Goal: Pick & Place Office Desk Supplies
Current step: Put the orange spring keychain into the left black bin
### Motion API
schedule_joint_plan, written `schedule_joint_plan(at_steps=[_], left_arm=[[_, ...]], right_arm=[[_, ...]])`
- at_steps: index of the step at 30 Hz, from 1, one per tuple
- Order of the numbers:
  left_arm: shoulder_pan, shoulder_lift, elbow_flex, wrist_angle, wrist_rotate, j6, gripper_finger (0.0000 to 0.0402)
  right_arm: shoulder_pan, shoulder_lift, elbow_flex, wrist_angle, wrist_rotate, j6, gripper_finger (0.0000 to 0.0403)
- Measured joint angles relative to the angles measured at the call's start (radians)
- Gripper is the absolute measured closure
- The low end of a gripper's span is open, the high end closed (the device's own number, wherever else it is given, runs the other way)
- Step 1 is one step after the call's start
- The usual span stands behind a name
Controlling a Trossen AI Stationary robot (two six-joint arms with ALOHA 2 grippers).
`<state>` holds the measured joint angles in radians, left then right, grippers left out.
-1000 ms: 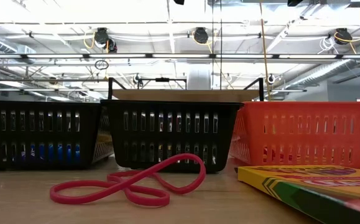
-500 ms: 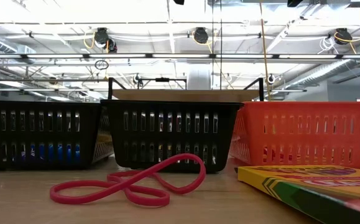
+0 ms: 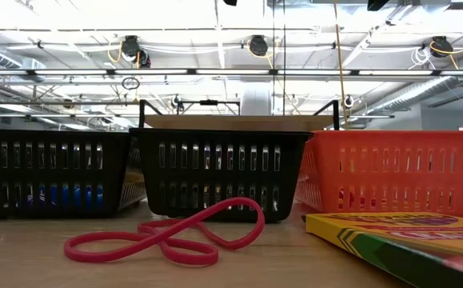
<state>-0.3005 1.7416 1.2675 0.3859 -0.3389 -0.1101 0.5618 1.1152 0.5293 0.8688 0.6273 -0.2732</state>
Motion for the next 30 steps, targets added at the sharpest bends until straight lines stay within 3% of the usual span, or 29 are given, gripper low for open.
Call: schedule_joint_plan(at_steps=[18,30], left_arm=[[0.0,0.0,0.0,0.001,0.043,-0.016,0.0279],[0.044,0.082,-0.001,0.103,0.05,-0.031,0.0279]], right_arm=[[0.0,0.0,0.0,0.009,0.052,0.004,0.0403],[0.0,0.0,0.0,-0.008,0.05,0.025,0.0403]])
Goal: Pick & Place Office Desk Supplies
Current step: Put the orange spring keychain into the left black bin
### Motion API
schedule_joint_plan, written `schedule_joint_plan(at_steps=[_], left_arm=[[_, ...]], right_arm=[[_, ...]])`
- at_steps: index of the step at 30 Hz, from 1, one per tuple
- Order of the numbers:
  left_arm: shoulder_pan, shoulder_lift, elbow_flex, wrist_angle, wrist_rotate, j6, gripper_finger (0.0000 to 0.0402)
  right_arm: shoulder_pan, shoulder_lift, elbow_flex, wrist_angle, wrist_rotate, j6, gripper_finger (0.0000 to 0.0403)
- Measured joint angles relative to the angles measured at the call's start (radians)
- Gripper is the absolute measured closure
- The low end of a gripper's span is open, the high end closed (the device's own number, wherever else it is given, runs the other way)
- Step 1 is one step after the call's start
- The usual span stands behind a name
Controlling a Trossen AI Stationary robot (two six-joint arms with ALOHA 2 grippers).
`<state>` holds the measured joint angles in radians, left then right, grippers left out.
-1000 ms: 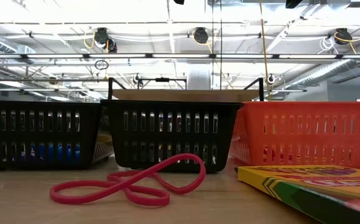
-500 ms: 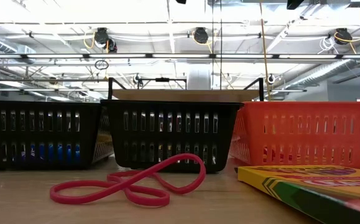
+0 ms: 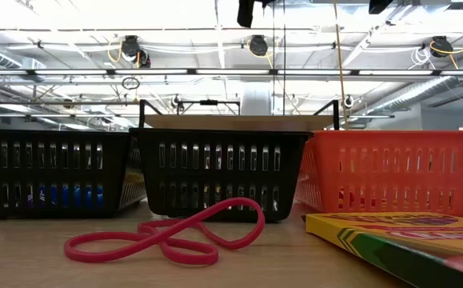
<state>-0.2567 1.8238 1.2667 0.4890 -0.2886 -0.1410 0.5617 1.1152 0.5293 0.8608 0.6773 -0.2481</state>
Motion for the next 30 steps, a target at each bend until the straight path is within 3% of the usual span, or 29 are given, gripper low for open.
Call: schedule_joint_plan(at_steps=[6,12,22,27,30], left_arm=[[0.005,0.0,0.0,0.003,0.0,0.034,0.0292],[-0.003,0.0,0.0,0.002,0.001,0.064,0.0385],[-0.007,0.0,0.0,0.002,0.0,0.083,0.0394],[-0.008,0.0,0.0,0.002,0.0,0.085,0.0394],[-0.008,0.0,0.0,0.002,0.0,0.086,0.0394]], right_arm=[[0.0,0.0,0.0,-0.006,0.0,0.0,0.0402],[0.0,0.0,0.0,-0.008,-0.001,0.0,0.0401],[0.0,0.0,0.0,-0.007,-0.007,-0.004,0.0399],[0.0,0.0,0.0,-0.005,-0.152,-0.027,0.0385],[0.001,0.0,0.0,-0.002,-0.183,-0.032,0.0361]])
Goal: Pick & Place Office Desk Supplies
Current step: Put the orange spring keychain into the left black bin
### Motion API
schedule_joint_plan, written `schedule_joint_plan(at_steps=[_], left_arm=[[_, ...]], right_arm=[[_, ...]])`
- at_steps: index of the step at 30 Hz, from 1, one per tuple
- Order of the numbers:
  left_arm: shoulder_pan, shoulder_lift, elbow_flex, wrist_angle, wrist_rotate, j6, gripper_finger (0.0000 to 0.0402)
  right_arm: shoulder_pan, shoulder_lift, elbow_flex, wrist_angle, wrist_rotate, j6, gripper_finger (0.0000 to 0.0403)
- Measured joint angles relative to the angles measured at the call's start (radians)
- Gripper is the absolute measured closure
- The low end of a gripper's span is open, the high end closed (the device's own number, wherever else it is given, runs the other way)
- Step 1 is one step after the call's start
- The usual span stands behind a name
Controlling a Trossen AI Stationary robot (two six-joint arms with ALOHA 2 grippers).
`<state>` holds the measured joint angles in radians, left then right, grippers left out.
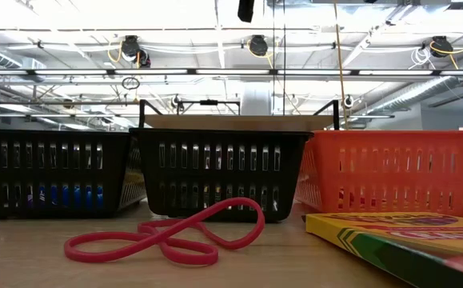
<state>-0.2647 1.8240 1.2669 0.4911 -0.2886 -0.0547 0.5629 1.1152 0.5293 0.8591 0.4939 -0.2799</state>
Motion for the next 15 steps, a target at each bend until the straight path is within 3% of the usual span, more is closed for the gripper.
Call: schedule_joint_plan(at_steps=[8,15], left_arm=[[0.001,0.0,0.0,-0.002,-0.001,0.0,0.0394],[-0.002,-0.002,0.001,-0.003,-0.005,0.02,0.0396]], right_arm=[[0.0,0.0,0.0,0.001,0.008,-0.011,0.0275],[0.0,0.0,0.0,0.001,0.113,-0.059,0.0216]])
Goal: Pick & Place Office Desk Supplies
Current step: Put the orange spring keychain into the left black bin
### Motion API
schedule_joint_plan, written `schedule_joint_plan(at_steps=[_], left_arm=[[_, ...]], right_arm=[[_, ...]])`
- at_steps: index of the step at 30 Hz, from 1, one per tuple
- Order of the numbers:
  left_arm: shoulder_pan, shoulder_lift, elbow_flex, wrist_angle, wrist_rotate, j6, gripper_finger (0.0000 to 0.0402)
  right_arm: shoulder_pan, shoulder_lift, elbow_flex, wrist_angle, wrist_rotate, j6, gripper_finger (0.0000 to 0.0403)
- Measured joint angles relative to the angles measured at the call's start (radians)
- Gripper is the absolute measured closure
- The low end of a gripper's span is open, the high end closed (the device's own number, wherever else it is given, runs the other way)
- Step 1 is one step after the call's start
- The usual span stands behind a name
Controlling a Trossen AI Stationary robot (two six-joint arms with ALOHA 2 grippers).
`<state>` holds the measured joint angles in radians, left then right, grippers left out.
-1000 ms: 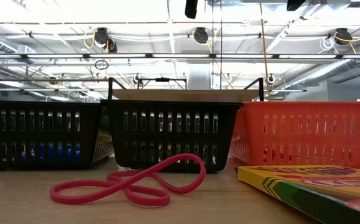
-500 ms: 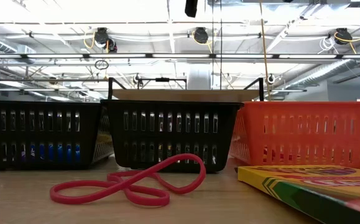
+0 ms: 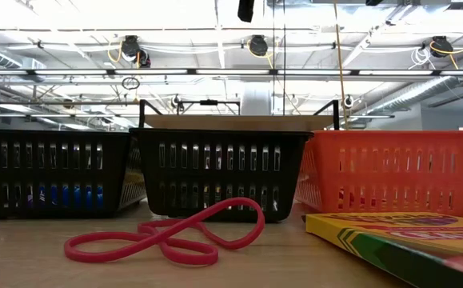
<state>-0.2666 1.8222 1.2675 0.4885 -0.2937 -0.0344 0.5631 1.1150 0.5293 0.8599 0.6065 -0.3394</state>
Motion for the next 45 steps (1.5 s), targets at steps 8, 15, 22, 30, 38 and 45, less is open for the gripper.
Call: schedule_joint_plan(at_steps=[8,15,22,30,38,45], left_arm=[[-0.049,-0.081,0.0,-0.165,-0.203,0.037,0.0396],[-0.134,-0.158,0.001,-0.289,-0.409,0.059,0.0396],[-0.228,-0.229,0.001,-0.435,-0.526,0.009,0.0396],[-0.312,-0.282,0.001,-0.77,-0.564,-0.294,0.0397],[-0.368,-0.284,0.001,-1.065,-0.526,-0.667,0.0397],[-0.409,-0.284,0.0,-1.213,-0.459,-0.889,0.0396]], right_arm=[[0.001,0.0,0.0,-0.005,0.026,-0.025,0.0186],[0.001,0.0,0.0,-0.007,0.051,-0.032,0.0186],[0.001,0.0,0.0,-0.012,0.057,-0.032,0.0192],[0.002,0.0,0.0,-0.019,0.104,-0.039,0.0192],[0.002,0.0,0.0,-0.015,0.104,-0.039,0.0193],[0.002,0.0,0.0,-0.015,0.104,-0.021,0.0193]])
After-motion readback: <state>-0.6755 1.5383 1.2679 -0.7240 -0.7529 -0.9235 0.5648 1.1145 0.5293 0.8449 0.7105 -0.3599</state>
